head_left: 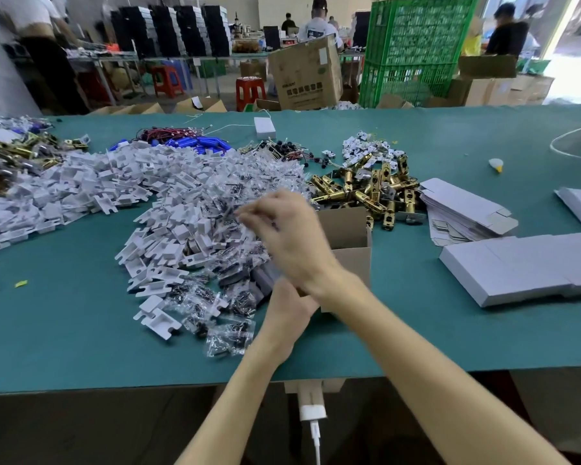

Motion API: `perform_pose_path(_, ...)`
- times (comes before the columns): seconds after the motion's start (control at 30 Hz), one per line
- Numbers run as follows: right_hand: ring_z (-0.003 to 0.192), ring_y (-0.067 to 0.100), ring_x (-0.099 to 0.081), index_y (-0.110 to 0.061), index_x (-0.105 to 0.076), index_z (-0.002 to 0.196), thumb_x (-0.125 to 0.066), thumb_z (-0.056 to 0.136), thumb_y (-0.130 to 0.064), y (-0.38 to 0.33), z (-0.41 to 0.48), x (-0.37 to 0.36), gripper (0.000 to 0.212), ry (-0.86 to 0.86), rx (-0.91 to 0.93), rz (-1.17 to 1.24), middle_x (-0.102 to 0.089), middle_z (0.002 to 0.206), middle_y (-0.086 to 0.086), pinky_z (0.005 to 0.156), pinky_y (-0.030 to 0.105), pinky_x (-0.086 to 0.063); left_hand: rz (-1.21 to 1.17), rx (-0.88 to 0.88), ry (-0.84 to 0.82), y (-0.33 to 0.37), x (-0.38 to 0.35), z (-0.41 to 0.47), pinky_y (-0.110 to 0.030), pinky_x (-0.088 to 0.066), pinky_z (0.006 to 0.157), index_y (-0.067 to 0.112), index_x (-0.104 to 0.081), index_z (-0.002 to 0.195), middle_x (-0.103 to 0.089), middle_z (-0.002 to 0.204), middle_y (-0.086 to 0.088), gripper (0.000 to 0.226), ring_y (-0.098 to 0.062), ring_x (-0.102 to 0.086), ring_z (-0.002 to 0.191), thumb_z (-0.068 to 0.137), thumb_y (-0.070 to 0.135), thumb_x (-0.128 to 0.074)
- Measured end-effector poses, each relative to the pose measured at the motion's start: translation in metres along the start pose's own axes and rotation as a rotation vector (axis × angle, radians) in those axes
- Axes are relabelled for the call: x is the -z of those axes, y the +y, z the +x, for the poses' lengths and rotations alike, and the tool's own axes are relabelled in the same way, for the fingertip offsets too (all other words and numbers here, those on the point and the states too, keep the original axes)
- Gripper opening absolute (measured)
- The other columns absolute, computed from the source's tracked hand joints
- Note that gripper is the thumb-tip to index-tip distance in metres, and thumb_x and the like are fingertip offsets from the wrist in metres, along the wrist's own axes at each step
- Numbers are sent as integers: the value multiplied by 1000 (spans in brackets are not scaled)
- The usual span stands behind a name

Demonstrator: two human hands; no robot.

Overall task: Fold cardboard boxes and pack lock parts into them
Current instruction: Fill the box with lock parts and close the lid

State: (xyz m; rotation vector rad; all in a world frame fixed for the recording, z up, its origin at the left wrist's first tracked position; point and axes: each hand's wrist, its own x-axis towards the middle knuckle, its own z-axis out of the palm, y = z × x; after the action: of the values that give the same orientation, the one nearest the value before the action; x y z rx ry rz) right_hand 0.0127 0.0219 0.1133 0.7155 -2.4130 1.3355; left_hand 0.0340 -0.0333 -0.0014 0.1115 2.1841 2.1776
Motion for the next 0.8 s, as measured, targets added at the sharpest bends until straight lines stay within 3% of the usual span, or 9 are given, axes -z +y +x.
perform_pose_path(0.1, 83, -5, -64, -12, -73, 112, -68, 96, -16, 7, -7, 53, 17, 90, 1, 20, -70, 93, -11, 77, 9, -48, -31, -89, -11, 2, -1, 3, -23, -56, 83, 9, -70, 119, -78, 109, -6, 27, -15, -73, 100, 93, 4, -75)
perform_pose_path(0.27, 75, -7, -58, -14, -73, 103, -72, 95, -16, 35, -19, 104, 9, 127, -11, -209, -70, 90, -9, 71, 8, -41, -83, -115, -14, 2, -2, 2, -24, -57, 87, 11, -69, 120, -78, 113, -1, 31, -16, -73, 106, 91, 7, -77)
perform_pose_path(0.4, 83, 6, -63, -13, -74, 99, -73, 93, -13, 50, -28, 109, 5, 90, -38, -281, -70, 90, -5, 75, 18, -47, -70, -117, -5, 2, -2, 2, -29, -58, 92, 12, -69, 122, -77, 116, -2, 31, -19, -72, 110, 92, 10, -77)
perform_pose_path(0.5, 84, 8, -60, -13, -74, 99, -73, 93, -11, 53, -30, 107, 6, 70, 5, -353, -66, 91, -9, 76, 12, -44, -63, -110, -3, 2, -1, 2, -33, -58, 96, 14, -69, 122, -77, 116, -2, 31, -20, -72, 110, 92, 10, -77)
perform_pose_path(0.63, 96, 16, -51, -12, -73, 100, -72, 94, -15, 54, -33, 104, 7, 20, 61, -510, -67, 97, -4, 84, 31, -45, -54, -114, -5, 2, 0, 2, -33, -58, 96, 16, -69, 123, -77, 117, 0, 32, -19, -72, 110, 93, 11, -77)
perform_pose_path(0.8, 106, 20, -43, -14, -78, 99, -73, 94, -26, 54, -39, 105, 14, 30, 27, -621, -56, 102, -1, 92, 28, -40, -58, -115, -8, 2, 0, 2, -34, -58, 96, 15, -69, 123, -77, 116, 0, 32, -19, -72, 110, 92, 11, -77)
